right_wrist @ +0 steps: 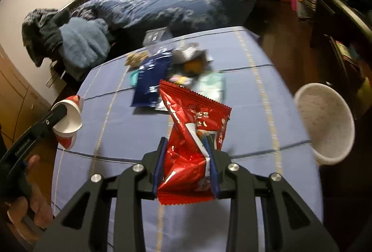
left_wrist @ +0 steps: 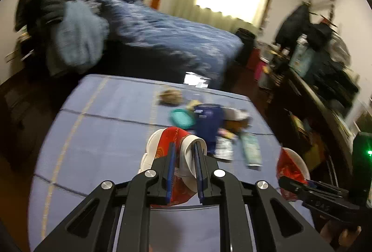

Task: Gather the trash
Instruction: 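Carry cup and wrapper over the white wastebasket and open both tools, then return both tools to the table and close the left tool on the dark blue wrapper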

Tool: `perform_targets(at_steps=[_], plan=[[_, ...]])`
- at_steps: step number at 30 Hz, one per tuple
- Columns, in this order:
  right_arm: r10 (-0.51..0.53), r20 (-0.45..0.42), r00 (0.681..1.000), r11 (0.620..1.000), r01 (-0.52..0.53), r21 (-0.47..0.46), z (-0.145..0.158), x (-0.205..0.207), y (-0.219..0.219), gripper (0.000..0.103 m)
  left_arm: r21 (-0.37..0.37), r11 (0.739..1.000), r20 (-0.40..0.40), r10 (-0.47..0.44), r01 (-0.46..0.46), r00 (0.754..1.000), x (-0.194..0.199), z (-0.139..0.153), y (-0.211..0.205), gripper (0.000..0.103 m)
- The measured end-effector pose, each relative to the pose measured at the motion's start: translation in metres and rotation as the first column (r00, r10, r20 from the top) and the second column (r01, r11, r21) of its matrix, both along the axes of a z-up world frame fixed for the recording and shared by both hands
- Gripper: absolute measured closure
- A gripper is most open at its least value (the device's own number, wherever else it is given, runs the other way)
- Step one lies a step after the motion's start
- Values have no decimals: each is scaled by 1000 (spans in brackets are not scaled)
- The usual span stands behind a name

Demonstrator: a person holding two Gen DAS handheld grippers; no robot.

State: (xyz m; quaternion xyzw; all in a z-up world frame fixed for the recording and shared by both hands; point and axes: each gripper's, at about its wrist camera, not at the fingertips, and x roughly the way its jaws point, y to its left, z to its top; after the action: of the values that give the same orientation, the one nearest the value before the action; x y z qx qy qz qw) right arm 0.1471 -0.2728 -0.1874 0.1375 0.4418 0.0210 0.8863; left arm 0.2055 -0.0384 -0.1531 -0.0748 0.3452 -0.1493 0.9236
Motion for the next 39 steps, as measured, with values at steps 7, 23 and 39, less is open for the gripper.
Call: perform_targets(at_steps=[7,23,39], plan=[[-146,34,989,989,147,-25,9,-31,-76,70,-5,971,16,-241,241,970,4,8,-116,87],[-426,1,905,903,426,49,-38,-27,-257,70,-23,808,-73,-589,589,805,40,-13,-361,87],[-450,-19,893,893,450,-15,-73,-22,-281,45,-48,876,-67,-482,480,873,54,-18,-346,18]])
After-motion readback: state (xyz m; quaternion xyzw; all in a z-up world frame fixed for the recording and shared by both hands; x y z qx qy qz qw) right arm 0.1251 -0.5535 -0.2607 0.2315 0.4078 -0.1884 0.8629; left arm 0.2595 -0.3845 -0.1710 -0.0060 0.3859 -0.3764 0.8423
